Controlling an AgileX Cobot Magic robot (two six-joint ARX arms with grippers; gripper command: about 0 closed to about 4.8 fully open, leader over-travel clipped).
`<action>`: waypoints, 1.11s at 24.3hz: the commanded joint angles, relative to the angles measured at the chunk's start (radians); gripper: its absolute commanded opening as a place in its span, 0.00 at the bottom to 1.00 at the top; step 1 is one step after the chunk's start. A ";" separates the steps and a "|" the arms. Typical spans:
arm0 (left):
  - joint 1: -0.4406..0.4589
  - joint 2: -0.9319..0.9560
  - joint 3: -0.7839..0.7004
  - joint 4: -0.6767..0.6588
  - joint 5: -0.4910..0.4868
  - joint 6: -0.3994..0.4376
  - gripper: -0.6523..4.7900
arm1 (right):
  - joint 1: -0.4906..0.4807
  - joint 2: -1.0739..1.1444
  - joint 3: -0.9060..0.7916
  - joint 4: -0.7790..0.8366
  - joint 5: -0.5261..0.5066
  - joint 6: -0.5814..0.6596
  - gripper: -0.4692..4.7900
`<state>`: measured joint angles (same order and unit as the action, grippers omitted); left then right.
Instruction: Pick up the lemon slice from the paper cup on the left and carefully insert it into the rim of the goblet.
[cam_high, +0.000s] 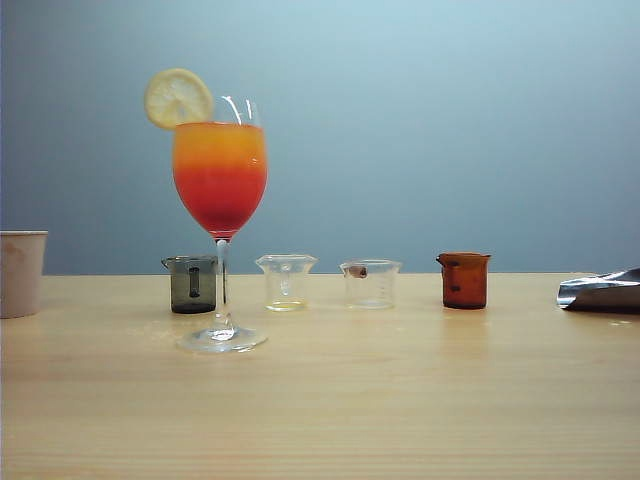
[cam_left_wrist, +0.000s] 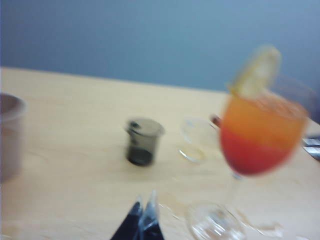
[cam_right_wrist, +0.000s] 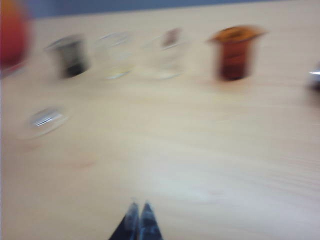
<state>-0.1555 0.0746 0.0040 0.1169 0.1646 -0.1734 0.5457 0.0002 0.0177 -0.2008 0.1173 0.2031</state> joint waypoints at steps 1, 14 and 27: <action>0.132 -0.074 0.003 0.011 0.008 0.001 0.11 | -0.169 0.001 -0.017 0.032 -0.003 -0.002 0.11; 0.220 -0.072 0.003 0.014 -0.005 0.001 0.11 | -0.524 0.001 -0.017 0.031 -0.003 -0.001 0.11; 0.220 -0.072 0.003 0.012 -0.027 0.008 0.11 | -0.527 0.001 -0.017 0.155 -0.180 -0.288 0.11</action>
<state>0.0639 0.0017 0.0051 0.1158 0.1440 -0.1711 0.0185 0.0002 0.0071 -0.0654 -0.0422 -0.0486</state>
